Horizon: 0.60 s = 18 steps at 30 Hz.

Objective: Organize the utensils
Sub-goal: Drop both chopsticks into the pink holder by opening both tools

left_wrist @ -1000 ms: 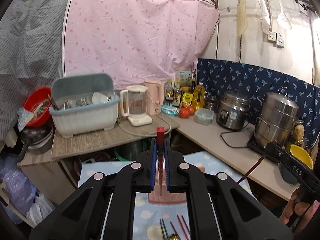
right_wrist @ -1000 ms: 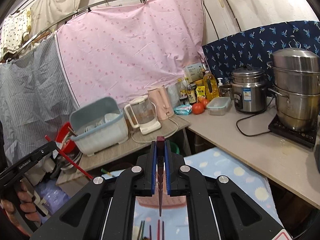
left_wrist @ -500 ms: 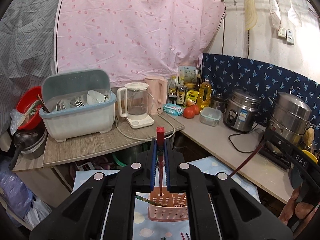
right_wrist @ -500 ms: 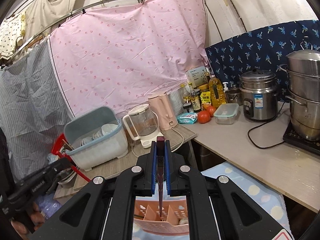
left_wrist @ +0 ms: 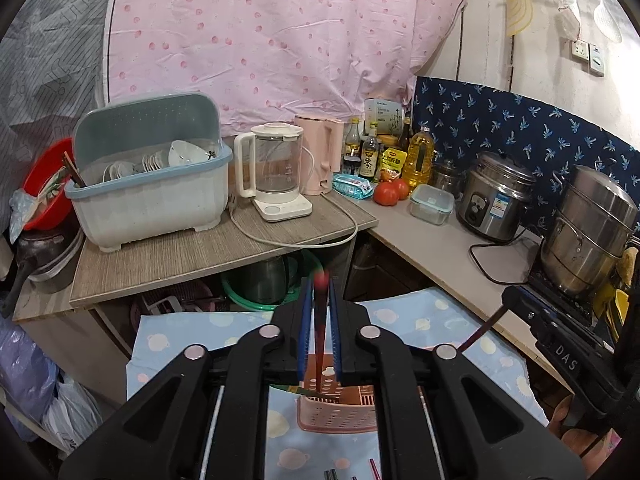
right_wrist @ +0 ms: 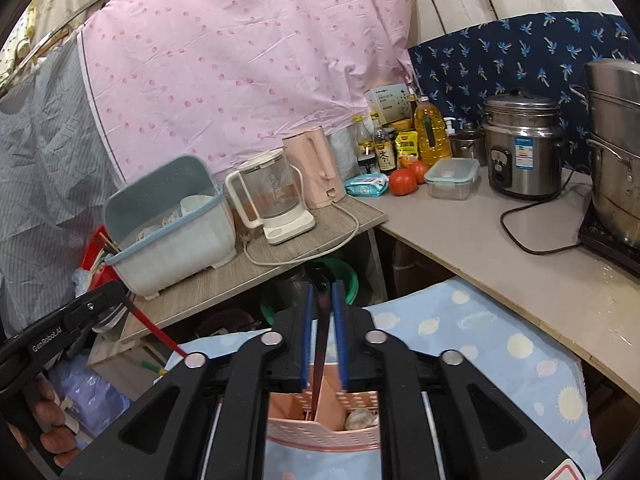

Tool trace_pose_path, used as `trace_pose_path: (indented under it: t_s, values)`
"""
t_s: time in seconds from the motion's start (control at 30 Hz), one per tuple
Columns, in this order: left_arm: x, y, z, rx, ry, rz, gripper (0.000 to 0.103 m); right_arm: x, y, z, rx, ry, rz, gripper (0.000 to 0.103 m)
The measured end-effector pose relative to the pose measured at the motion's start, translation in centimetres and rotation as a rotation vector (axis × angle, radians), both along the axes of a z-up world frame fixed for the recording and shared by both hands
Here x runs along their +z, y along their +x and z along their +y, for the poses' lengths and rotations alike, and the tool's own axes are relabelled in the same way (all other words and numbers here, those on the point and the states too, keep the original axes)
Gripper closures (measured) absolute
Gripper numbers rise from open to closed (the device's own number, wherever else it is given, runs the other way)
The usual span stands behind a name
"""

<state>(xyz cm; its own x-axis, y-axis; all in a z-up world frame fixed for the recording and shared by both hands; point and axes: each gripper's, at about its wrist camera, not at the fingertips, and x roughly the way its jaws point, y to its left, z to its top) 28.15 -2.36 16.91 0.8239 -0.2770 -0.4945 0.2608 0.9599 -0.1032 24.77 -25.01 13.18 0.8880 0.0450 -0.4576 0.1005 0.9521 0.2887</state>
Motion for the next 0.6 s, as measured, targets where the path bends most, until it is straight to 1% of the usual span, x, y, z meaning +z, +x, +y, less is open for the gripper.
trace_pose_path:
  t_s: [0.03,0.07,0.13,0.4,0.6]
  values:
    - [0.0,-0.1,0.1,0.001,-0.001,-0.002,0.075,0.0,-0.1,-0.1,-0.004,0.004,0.0,0.074]
    - [-0.1,-0.2,0.2,0.007,-0.001,-0.005,0.06,0.0,-0.4,-0.2,-0.011,0.006,-0.004,0.071]
    - [0.1,-0.5,0.3,0.011,-0.006,-0.018,0.051,0.1,-0.8,-0.3,-0.018,0.001,-0.01,0.069]
    - [0.6,-2.1,0.6,0.007,-0.004,-0.018,0.051,0.3,-3.3,-0.4,-0.019,-0.002,-0.011,0.069]
    - [-0.5,-4.8,1.1,-0.006,-0.002,0.02,0.051,-0.9,-6.8,-0.1,-0.007,0.008,0.019,0.068]
